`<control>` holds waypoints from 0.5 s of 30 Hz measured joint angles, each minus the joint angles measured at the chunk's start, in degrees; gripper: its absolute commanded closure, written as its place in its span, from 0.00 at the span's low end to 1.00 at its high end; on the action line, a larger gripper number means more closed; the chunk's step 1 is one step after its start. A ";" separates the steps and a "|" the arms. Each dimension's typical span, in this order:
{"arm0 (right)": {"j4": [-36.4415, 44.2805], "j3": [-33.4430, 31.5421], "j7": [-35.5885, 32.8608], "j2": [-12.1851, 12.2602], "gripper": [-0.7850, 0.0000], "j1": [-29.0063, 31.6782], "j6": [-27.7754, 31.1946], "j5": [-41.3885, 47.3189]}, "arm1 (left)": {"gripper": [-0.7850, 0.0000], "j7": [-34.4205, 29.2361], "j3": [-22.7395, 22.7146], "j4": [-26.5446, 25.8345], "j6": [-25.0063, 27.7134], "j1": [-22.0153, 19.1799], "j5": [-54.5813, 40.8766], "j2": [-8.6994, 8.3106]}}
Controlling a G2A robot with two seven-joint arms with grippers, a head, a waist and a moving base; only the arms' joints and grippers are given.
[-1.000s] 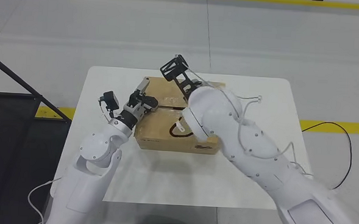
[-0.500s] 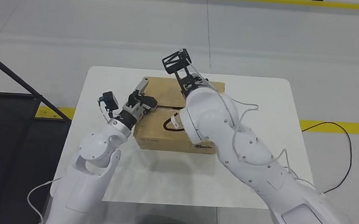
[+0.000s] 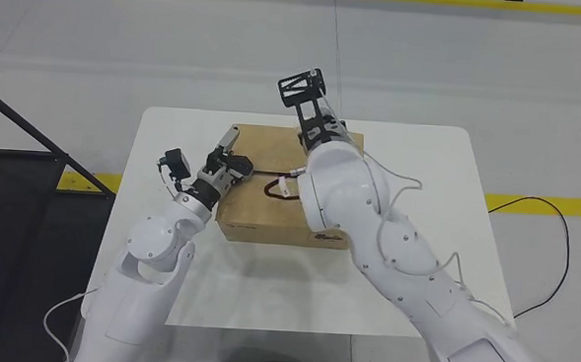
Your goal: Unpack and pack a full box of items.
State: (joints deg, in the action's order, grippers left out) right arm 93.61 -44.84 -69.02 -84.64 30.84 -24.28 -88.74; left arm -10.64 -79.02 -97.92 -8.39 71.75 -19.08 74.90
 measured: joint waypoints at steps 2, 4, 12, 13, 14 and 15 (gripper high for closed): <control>0.38 -0.58 0.23 -0.13 1.00 0.63 -0.27 -0.78 | 0.00 0.03 0.05 -0.06 0.00 0.03 0.03 0.01; 0.83 -1.22 0.63 -0.28 1.00 1.36 -0.67 -1.90 | 0.00 -0.03 0.10 -0.14 0.00 0.08 0.10 0.02; 2.73 -3.67 2.16 -0.92 1.00 4.24 -1.36 -4.83 | 0.00 0.27 0.18 -0.32 -0.05 0.30 0.34 0.07; 2.93 -3.94 2.28 -0.99 1.00 4.53 -1.20 -4.98 | 0.00 0.27 0.18 -0.33 -0.05 0.32 0.36 0.07; 3.15 -4.18 2.38 -1.06 1.00 4.85 -1.02 -5.07 | 0.00 0.27 0.18 -0.33 -0.06 0.33 0.39 0.07; 3.46 -4.49 2.49 -1.14 1.00 5.29 -0.58 -5.06 | 0.00 0.26 0.16 -0.35 -0.12 0.34 0.44 0.07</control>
State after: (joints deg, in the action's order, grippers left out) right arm 97.06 -49.32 -66.54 -85.79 36.13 -24.86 -93.80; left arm -10.38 -78.87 -98.26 -8.51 72.09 -18.65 74.97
